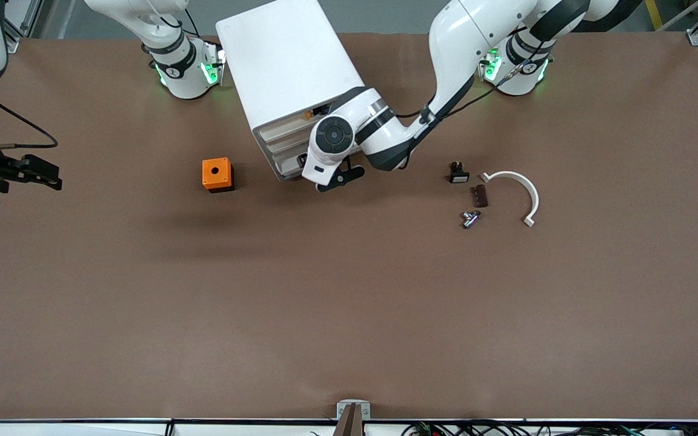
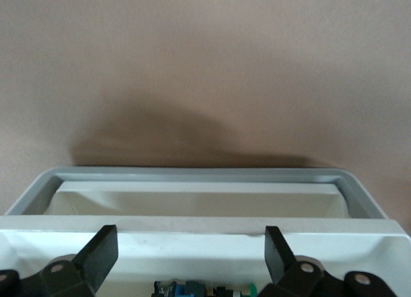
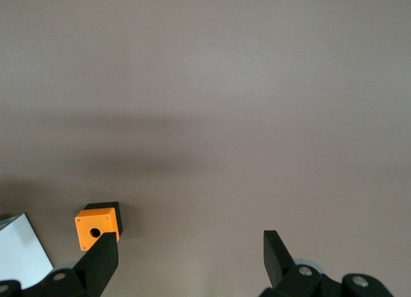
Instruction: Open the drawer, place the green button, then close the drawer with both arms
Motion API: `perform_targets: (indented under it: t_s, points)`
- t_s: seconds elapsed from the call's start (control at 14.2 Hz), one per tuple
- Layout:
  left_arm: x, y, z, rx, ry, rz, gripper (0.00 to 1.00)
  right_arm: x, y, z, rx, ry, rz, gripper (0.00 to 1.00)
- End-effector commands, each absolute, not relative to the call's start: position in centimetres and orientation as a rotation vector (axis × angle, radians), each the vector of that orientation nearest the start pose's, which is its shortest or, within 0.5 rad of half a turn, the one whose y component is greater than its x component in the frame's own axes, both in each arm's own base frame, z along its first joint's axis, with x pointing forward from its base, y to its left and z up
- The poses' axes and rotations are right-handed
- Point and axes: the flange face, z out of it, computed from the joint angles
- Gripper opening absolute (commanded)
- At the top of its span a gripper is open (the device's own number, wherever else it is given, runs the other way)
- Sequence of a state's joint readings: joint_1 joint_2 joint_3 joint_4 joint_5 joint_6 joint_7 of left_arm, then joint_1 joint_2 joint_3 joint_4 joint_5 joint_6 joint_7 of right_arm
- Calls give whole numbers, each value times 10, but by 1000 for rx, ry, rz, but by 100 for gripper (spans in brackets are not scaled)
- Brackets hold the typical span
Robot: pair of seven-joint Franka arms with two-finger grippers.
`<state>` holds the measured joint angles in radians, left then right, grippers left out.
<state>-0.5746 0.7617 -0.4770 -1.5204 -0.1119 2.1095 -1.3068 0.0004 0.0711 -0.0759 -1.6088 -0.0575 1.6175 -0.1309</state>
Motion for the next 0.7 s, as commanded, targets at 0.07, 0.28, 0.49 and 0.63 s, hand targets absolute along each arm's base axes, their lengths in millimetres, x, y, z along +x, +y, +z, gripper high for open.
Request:
perform_targets:
  t_s: [0.07,0.28,0.49,0.63]
  points:
    - [391,-580,241,-3062,-703,703,100,575,-54,572,-3234,-120,65,100]
    - [387,-581,229,-3055,-703,717,100,575,-55,572,-3233,-128,58,100]
    - [384,-585,228,-3054,-728,759,100,575,-74,573,-3216,-147,42,100]
    - [383,-586,231,-3048,-758,806,100,573,-82,571,-3177,-109,45,100]
